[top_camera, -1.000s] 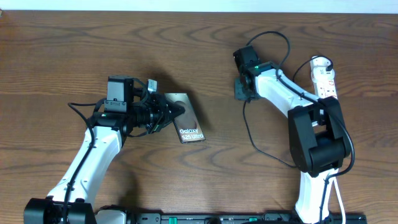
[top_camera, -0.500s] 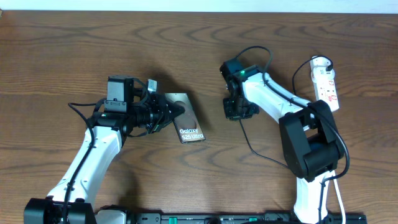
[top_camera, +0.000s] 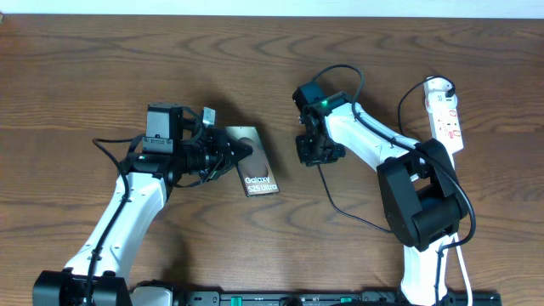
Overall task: Plug charger to phone and switch on socket
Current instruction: 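Carry the cable plug left toward the phone held by the left gripper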
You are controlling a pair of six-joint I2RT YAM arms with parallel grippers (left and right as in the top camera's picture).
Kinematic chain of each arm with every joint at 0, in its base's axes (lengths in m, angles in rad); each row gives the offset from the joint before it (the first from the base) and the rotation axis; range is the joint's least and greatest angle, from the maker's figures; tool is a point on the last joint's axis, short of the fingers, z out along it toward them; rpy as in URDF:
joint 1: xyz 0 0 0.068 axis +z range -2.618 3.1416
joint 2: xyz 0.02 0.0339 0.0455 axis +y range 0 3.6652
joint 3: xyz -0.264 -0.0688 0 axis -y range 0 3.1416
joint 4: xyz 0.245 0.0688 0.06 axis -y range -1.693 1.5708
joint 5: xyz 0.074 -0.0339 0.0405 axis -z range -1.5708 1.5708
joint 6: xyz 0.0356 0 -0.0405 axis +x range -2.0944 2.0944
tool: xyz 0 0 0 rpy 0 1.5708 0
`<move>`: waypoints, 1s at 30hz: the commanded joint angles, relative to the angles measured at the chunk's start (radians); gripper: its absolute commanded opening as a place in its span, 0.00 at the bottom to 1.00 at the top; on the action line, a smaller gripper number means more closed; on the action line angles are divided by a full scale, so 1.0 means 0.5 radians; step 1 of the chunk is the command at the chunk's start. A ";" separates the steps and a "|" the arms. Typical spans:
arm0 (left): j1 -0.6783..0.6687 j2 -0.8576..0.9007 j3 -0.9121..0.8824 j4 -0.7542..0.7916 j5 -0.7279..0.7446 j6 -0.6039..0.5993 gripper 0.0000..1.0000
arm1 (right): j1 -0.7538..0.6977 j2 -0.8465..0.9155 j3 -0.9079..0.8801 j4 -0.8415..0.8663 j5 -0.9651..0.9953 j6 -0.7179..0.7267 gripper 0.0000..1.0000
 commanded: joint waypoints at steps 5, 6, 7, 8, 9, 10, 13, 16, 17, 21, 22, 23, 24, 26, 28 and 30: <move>0.008 -0.014 0.018 0.008 -0.053 0.128 0.08 | 0.001 0.172 -0.060 0.027 -0.163 0.087 0.71; 0.008 -0.014 0.018 0.008 -0.053 0.129 0.07 | -0.008 0.172 -0.044 0.008 -0.158 0.089 0.76; 0.008 -0.014 0.018 0.008 -0.053 0.135 0.07 | -0.014 0.172 -0.027 -0.014 -0.137 0.109 0.78; 0.008 -0.014 0.018 0.008 -0.053 0.137 0.07 | -0.024 0.172 -0.005 -0.045 -0.080 0.163 0.79; 0.008 -0.014 0.018 0.008 -0.053 0.156 0.07 | -0.037 0.172 0.040 -0.096 0.023 0.249 0.80; 0.008 -0.014 0.018 0.008 -0.053 0.163 0.07 | -0.047 0.172 0.074 -0.127 0.080 0.296 0.80; 0.008 -0.014 0.018 0.008 -0.053 0.164 0.06 | -0.078 0.172 0.186 -0.192 0.179 0.391 0.82; 0.008 -0.014 0.018 0.008 -0.053 0.164 0.07 | -0.116 0.172 0.271 -0.207 0.245 0.511 0.85; 0.008 -0.014 0.018 0.008 -0.053 0.164 0.08 | -0.129 0.172 0.284 -0.192 0.253 0.544 0.86; 0.008 -0.014 0.018 0.008 -0.052 0.164 0.07 | -0.206 0.173 0.277 -0.043 0.231 0.687 0.74; 0.008 -0.014 0.018 0.008 -0.053 0.164 0.07 | -0.214 0.173 0.275 -0.018 0.208 0.703 0.70; 0.008 -0.014 0.018 0.008 -0.053 0.164 0.07 | -0.218 0.176 0.271 0.031 0.188 0.708 0.64; 0.008 -0.014 0.018 0.008 -0.053 0.164 0.07 | -0.218 0.179 0.266 0.059 0.189 0.707 0.62; 0.008 -0.014 0.018 0.008 -0.053 0.164 0.07 | -0.217 0.187 0.250 0.109 0.188 0.716 0.58; 0.008 -0.014 0.018 0.008 -0.053 0.164 0.07 | -0.218 0.191 0.220 0.153 0.188 0.768 0.54; 0.008 -0.014 0.018 0.008 -0.053 0.164 0.07 | -0.218 0.192 0.179 0.201 0.188 0.806 0.48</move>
